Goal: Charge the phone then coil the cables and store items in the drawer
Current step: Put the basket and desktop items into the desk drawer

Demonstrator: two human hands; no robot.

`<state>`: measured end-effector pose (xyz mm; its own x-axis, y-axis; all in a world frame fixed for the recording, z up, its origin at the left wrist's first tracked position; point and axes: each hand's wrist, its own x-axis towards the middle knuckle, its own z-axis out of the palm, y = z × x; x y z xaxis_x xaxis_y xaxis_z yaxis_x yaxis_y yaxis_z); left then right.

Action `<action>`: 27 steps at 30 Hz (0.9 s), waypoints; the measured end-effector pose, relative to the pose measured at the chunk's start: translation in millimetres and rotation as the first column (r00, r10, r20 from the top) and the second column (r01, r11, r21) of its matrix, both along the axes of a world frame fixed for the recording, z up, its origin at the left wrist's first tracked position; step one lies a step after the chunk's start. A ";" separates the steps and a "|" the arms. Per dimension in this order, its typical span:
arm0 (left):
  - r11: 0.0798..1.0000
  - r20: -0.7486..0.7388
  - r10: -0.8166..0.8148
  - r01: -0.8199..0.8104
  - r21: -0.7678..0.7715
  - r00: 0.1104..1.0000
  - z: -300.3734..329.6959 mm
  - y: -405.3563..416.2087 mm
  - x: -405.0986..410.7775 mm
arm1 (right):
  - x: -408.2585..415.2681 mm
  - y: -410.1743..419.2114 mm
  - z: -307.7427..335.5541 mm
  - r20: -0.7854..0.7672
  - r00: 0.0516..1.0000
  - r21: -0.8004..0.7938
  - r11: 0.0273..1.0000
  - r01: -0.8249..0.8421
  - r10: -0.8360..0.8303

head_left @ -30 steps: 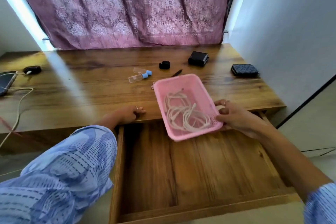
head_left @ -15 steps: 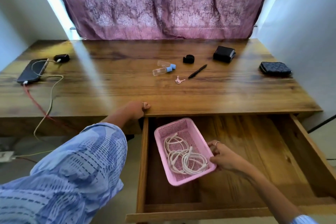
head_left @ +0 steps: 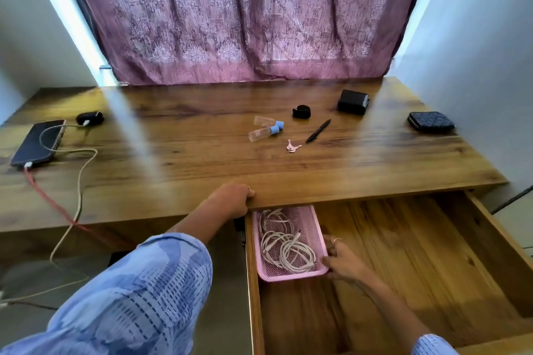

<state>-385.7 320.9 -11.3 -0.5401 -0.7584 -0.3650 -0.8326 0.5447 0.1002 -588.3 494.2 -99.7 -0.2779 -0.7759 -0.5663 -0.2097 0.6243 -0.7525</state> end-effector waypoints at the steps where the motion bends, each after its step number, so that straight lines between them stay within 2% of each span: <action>1: 1.000 -0.006 -0.012 0.012 -0.002 1.000 0.4 -0.4 -1.5 | 1.5 -0.7 3.3 0.003 1.000 0.020 1.000 -0.004 0.003; 3: 0.999 -0.012 -0.041 0.041 -0.033 0.999 2.7 -2.0 -5.4 | 2.5 -4.9 6.5 -0.030 0.999 0.072 0.997 -0.027 0.029; 5: 0.995 -0.017 -0.076 0.075 -0.065 0.997 6.6 -4.1 -7.4 | 3.1 -12.5 15.3 -0.274 0.959 0.098 0.994 -0.050 0.075; 7: 0.990 -0.012 -0.107 0.106 -0.091 0.994 9.8 -6.5 -6.9 | 1.9 -22.9 28.4 -0.573 0.819 -0.004 1.000 -0.015 0.010; 9: 0.986 0.004 -0.125 0.125 -0.112 0.992 13.7 -9.3 -6.1 | 1.0 -34.5 47.6 -0.685 0.716 -0.162 0.986 0.031 -0.135; 10: 0.987 0.010 -0.124 0.125 -0.103 0.992 15.2 -12.0 -6.0 | 0.7 -43.8 57.1 -0.707 0.690 -0.206 0.979 0.009 -0.155; 12: 0.994 0.000 -0.107 0.107 -0.028 0.994 15.0 -17.8 -7.5 | 1.3 -67.2 73.2 -0.722 0.687 -0.217 0.970 -0.109 -0.084; 14: 0.994 0.011 -0.099 0.098 0.039 0.995 12.3 -19.9 -9.6 | 5.0 -93.0 80.3 -0.714 0.697 -0.134 0.964 -0.229 0.066; 16: 0.993 0.055 -0.119 0.118 0.032 0.991 7.3 -21.3 -14.3 | 9.2 -118.9 77.3 -0.712 0.678 -0.030 0.957 -0.287 0.181; 22: 0.993 0.084 -0.115 0.113 0.030 0.990 1.6 -33.0 -29.5 | 19.7 -177.4 61.1 -0.565 0.802 0.030 0.976 -0.214 0.194; 25: 0.994 0.081 -0.112 0.112 0.015 0.990 -1.9 -33.8 -33.8 | 19.1 -202.2 55.3 -0.577 0.805 -0.010 0.985 -0.174 0.136; 27: 0.993 0.099 -0.116 0.115 0.013 0.988 -2.9 -35.0 -34.8 | 17.1 -215.1 53.3 -0.618 0.772 -0.008 0.980 -0.197 0.150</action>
